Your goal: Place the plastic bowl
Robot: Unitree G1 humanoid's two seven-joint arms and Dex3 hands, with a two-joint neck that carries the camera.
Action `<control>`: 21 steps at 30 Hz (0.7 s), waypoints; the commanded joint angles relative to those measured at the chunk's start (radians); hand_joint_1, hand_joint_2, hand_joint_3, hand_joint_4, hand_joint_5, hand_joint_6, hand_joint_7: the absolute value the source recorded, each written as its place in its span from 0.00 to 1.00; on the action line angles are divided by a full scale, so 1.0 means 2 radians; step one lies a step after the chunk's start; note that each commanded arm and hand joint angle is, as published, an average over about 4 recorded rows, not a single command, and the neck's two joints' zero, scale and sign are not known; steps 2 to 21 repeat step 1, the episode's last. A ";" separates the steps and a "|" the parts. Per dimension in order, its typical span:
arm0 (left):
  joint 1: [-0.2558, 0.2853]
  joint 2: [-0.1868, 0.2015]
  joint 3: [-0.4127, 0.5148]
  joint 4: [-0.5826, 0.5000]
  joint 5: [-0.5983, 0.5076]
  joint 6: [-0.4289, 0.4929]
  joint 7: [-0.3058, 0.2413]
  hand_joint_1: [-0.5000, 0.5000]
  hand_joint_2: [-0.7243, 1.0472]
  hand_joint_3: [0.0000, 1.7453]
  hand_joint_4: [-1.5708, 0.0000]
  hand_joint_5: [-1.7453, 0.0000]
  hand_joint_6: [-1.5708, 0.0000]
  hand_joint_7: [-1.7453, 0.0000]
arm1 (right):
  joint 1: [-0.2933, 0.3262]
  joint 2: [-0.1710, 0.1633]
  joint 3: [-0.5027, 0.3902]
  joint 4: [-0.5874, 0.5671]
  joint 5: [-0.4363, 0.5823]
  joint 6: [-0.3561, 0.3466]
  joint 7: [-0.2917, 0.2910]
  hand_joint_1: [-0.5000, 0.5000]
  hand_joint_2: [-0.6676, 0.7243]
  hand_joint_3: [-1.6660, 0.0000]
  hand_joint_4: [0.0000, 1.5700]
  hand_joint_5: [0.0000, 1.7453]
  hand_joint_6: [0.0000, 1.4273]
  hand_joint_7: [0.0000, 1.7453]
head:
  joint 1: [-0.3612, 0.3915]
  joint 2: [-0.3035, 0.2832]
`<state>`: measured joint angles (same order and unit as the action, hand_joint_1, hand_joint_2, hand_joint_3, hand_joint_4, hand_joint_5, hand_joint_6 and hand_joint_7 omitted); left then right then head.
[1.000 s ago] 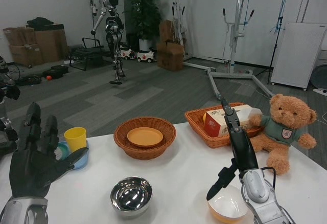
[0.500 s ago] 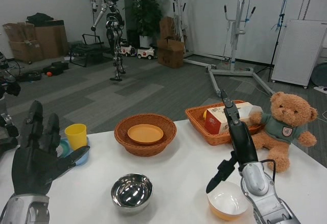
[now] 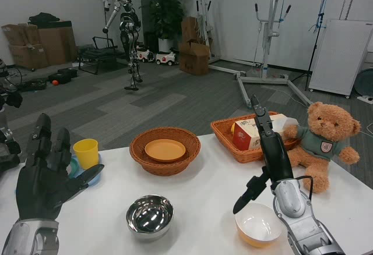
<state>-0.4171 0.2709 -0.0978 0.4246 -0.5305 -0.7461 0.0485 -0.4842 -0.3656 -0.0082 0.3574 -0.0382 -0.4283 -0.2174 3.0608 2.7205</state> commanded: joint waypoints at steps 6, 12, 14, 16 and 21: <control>0.004 0.000 -0.002 -0.003 0.000 -0.003 0.000 0.02 0.75 0.00 0.98 1.00 1.00 1.00 | -0.003 -0.005 -0.001 -0.006 0.004 0.005 -0.004 0.04 0.82 1.00 0.00 0.00 0.00 0.00 | -0.003 -0.002; 0.004 0.000 -0.002 -0.003 0.000 -0.003 0.000 0.02 0.75 0.00 0.98 1.00 1.00 1.00 | -0.003 -0.005 -0.001 -0.006 0.004 0.005 -0.004 0.04 0.82 1.00 0.00 0.00 0.00 0.00 | -0.003 -0.002; 0.004 0.000 -0.002 -0.003 0.000 -0.003 0.000 0.02 0.75 0.00 0.98 1.00 1.00 1.00 | -0.003 -0.005 -0.001 -0.006 0.004 0.005 -0.004 0.04 0.82 1.00 0.00 0.00 0.00 0.00 | -0.003 -0.002; 0.004 0.000 -0.002 -0.003 0.000 -0.003 0.000 0.02 0.75 0.00 0.98 1.00 1.00 1.00 | -0.003 -0.005 -0.001 -0.006 0.004 0.005 -0.004 0.04 0.82 1.00 0.00 0.00 0.00 0.00 | -0.003 -0.002; 0.004 0.000 -0.002 -0.003 0.000 -0.003 0.000 0.02 0.75 0.00 0.98 1.00 1.00 1.00 | -0.003 -0.005 -0.001 -0.006 0.004 0.005 -0.004 0.04 0.82 1.00 0.00 0.00 0.00 0.00 | -0.003 -0.002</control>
